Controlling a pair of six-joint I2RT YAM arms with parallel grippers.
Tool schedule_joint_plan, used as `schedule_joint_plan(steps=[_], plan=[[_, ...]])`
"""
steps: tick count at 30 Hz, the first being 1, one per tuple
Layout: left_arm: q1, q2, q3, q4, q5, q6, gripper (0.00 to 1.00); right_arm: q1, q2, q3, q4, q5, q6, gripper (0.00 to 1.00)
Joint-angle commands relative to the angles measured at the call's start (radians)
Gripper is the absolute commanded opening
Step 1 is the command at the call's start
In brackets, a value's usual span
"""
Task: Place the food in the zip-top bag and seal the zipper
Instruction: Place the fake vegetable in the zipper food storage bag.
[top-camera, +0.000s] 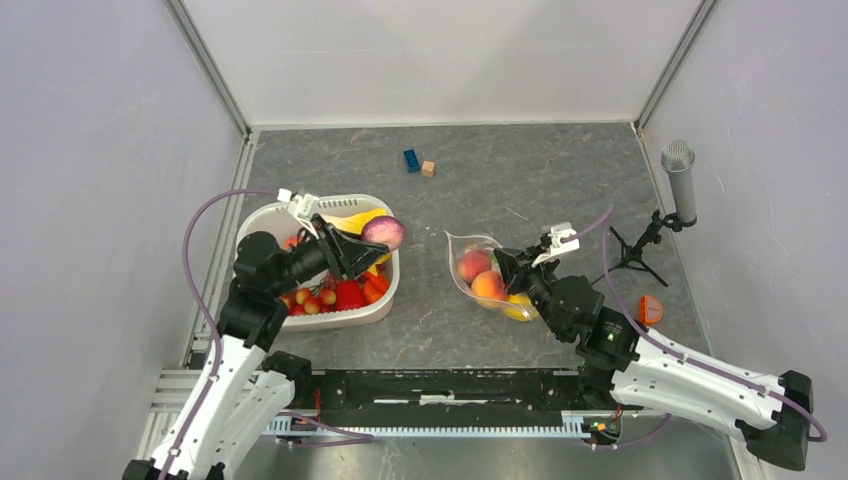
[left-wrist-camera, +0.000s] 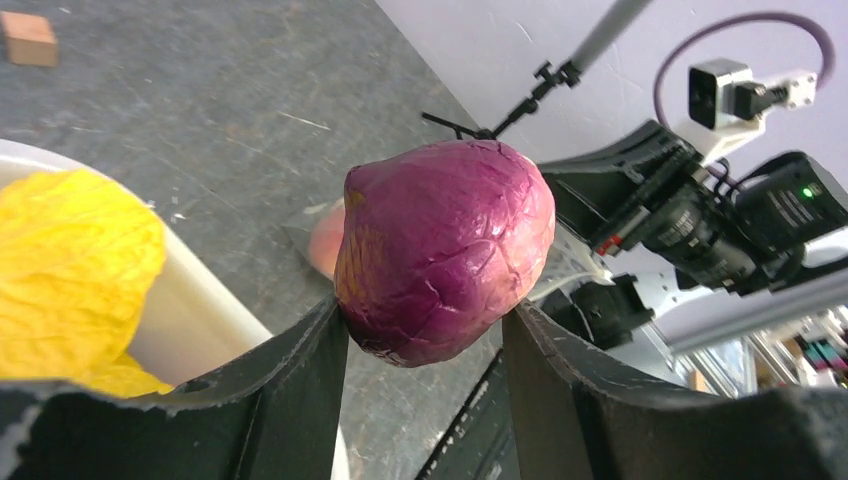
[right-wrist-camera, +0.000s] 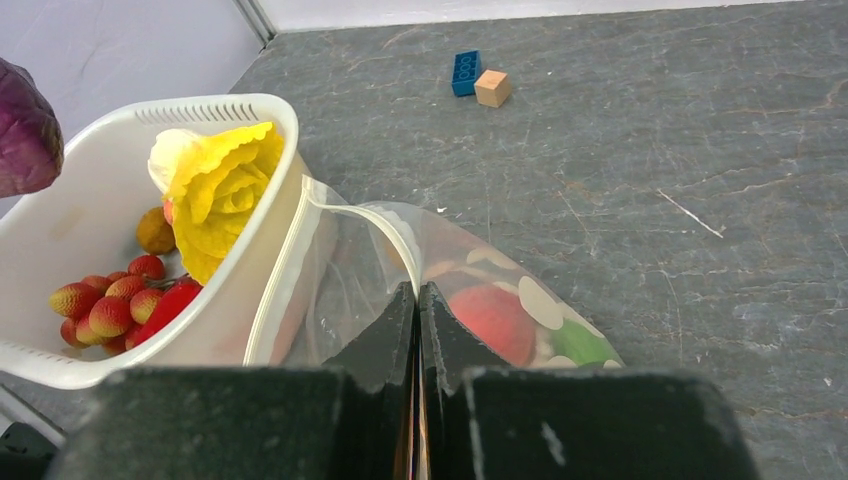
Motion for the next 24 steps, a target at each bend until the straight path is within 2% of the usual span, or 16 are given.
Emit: schedule_joint_plan(steps=[1, 3, 7, 9, 16, 24], plan=[[-0.063, 0.041, 0.029, 0.050, 0.083, 0.021, 0.31, 0.003, 0.019, 0.047, 0.053, -0.043, 0.004, 0.07], [-0.136, 0.068, 0.045, 0.032, 0.047, 0.051, 0.31, 0.003, 0.023, 0.052, 0.055, -0.048, 0.001, 0.06], [-0.361, 0.147, 0.102, -0.013, -0.158, 0.127, 0.31, 0.003, 0.020, 0.054, 0.070, -0.062, -0.011, 0.06], [-0.445, 0.213, 0.137, -0.017, -0.213, 0.146, 0.31, 0.003, 0.011, 0.055, 0.073, -0.068, -0.016, 0.05], [-0.554, 0.389, 0.232, -0.012, -0.285, 0.182, 0.30, 0.003, -0.010, 0.054, 0.063, -0.082, -0.026, 0.06], [-0.667, 0.520, 0.303, -0.080, -0.402, 0.222, 0.35, 0.003, -0.022, 0.051, 0.067, -0.079, -0.029, 0.05]])
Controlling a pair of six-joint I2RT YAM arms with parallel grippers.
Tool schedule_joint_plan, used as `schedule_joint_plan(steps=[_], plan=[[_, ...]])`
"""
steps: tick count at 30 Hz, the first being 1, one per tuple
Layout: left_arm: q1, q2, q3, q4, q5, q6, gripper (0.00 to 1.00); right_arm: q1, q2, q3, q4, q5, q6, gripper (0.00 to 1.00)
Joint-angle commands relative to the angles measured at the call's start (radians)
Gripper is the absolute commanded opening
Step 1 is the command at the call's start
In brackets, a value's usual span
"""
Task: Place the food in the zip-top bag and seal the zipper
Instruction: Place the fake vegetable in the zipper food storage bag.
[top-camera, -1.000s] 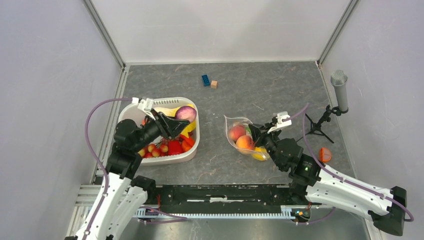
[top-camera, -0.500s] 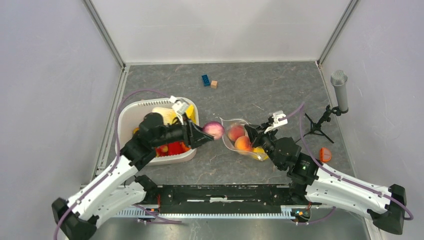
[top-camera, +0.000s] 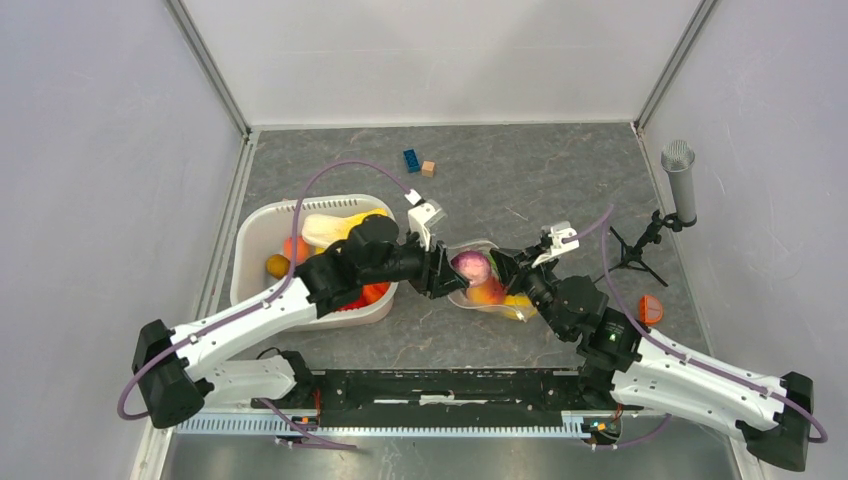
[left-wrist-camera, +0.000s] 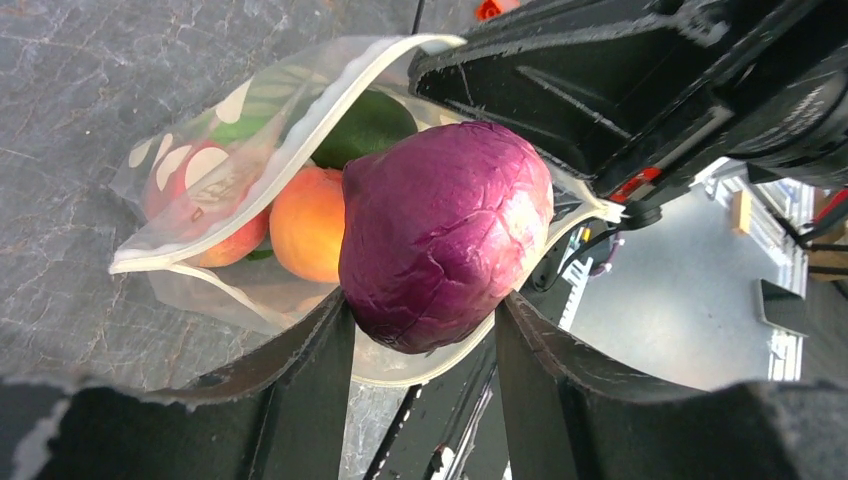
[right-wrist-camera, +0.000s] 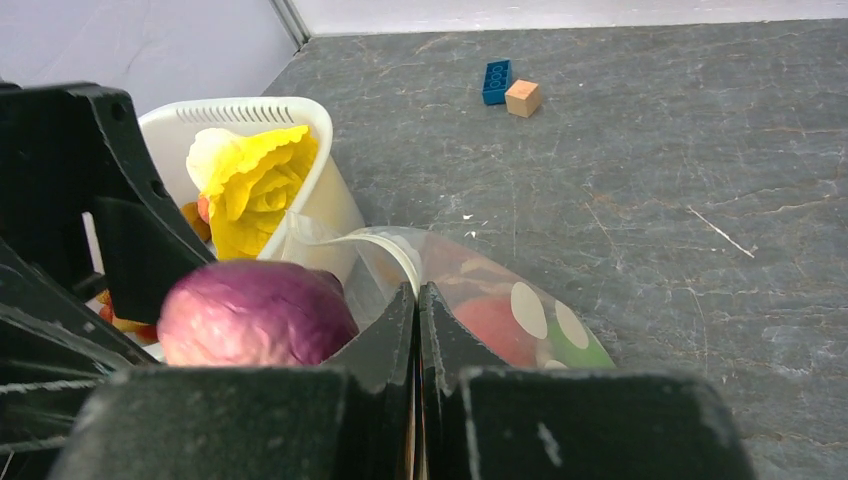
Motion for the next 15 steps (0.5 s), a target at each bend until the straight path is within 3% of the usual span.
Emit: schedule_joint_plan(steps=[1, 10, 13, 15], plan=[[-0.040, 0.026, 0.045, -0.024, -0.108, 0.060, 0.36, 0.004, -0.020, 0.040, 0.047, -0.008, -0.016, 0.05], [-0.091, 0.110, 0.100, -0.065, -0.108, 0.086, 0.52, 0.003, -0.028, 0.024, 0.055, 0.003, -0.009, 0.06], [-0.097, 0.118, 0.095, -0.058, -0.134, 0.073, 0.68, 0.003, -0.031, 0.023, 0.053, 0.006, -0.010, 0.05], [-0.096, 0.103, 0.087, -0.056, -0.163, 0.071, 0.72, 0.003, -0.035, 0.023, 0.048, 0.011, -0.010, 0.06]])
